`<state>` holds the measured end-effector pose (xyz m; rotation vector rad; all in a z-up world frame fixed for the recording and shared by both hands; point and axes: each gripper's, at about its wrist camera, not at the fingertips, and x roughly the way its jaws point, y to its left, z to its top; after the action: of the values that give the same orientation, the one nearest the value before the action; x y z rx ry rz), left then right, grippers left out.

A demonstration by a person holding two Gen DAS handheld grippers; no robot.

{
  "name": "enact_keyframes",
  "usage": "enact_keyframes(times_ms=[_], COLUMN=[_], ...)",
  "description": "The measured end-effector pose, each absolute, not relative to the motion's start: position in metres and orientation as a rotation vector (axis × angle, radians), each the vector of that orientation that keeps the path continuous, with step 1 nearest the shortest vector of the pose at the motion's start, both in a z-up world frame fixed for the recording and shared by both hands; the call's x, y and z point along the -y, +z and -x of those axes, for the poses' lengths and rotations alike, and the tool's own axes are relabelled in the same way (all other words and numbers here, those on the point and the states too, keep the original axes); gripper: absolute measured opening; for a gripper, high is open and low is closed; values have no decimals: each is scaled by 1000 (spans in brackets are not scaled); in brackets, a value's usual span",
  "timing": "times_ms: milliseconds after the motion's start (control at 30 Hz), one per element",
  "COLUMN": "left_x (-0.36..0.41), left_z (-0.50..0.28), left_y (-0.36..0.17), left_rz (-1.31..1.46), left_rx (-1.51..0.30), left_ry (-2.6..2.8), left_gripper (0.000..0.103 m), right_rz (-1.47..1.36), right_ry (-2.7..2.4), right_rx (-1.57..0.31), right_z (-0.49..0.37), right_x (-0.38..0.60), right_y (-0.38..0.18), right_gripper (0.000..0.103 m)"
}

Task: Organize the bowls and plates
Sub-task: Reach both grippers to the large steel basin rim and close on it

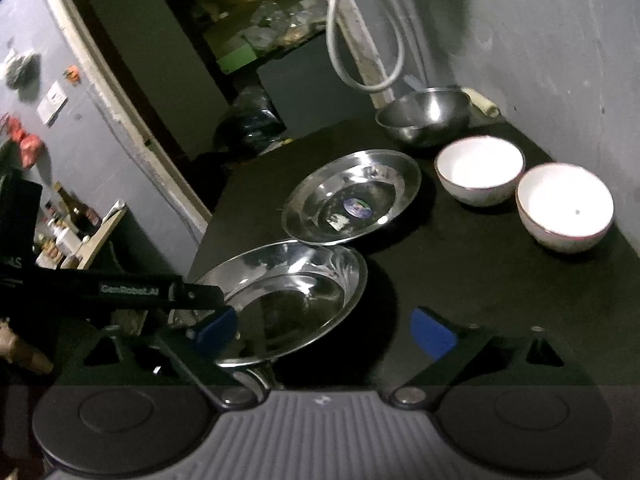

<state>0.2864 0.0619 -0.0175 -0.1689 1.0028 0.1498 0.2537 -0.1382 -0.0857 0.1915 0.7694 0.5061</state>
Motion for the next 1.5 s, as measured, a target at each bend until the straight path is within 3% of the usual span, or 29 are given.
enact_keyframes(times_ms=[167,233,367,533,667,733,867,1133,1500], left_x=[-65,-66,-70,-78,-79,-78,-76,-74,-63], left_z=[-293,-294,-296,-295,-292,-292,-291,-288,-259], left_y=[-21,-22,-25,-25,-26,-26,-25,-22,-3], left_rz=[199,213,229,286,315,329,360,355,330], left_rx=[-1007,-1010,-1027,-1021,-1011,-1009,-1004,-988,-920], left_ry=[153,157,192,184,182,168,145,120,69], left_gripper=[94,84,79,61,52,41,34,19,18], right_rz=[-248,-252,-289,-354,-365,-365,-362,-330,-292], right_ry=[490,479,471,455,443,438,432,408,409], right_rx=[-802,-809,-830,-869,-883,-879,-871,-871,-871], right_z=[-262,-264,-270,-274,-275,-273,-273,-271,-258], right_x=[137,135,133,135,136,136,136,134,141], right_y=[-91,-92,-94,-98,-101,-101,-99,-97,-87], right_gripper=[82,78,65,54,43,40,32,26,23])
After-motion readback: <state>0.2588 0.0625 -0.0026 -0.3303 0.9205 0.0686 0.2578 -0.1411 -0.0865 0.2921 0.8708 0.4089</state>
